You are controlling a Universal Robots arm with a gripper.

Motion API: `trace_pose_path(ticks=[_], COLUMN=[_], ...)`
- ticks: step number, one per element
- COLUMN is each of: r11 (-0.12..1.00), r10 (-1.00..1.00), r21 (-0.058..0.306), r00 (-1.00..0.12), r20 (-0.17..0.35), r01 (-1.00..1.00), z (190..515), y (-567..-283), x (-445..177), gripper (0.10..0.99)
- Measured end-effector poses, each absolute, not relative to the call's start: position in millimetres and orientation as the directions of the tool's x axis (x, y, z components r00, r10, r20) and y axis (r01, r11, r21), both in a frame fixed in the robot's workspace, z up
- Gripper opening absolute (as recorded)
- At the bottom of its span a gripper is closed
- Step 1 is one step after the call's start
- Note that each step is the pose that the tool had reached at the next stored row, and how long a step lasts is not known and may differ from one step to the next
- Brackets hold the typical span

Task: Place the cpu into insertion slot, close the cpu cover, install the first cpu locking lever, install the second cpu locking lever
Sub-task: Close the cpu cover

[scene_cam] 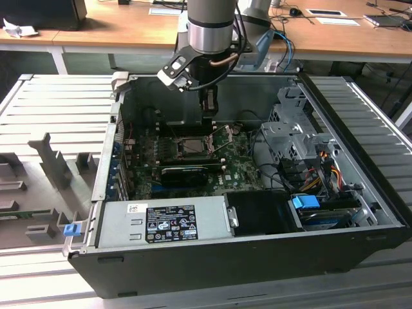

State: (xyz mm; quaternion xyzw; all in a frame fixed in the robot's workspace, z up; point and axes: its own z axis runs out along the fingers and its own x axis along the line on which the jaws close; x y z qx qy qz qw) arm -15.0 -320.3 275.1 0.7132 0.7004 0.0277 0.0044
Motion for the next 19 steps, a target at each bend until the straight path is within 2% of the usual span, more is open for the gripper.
trace_pose_path(ticks=[19], r11=[-0.003], r10=[0.999], r21=[0.040], r00=[0.002], r20=[0.032], r01=[0.999], z=[264], y=[-321], x=[26], gripper=[0.106])
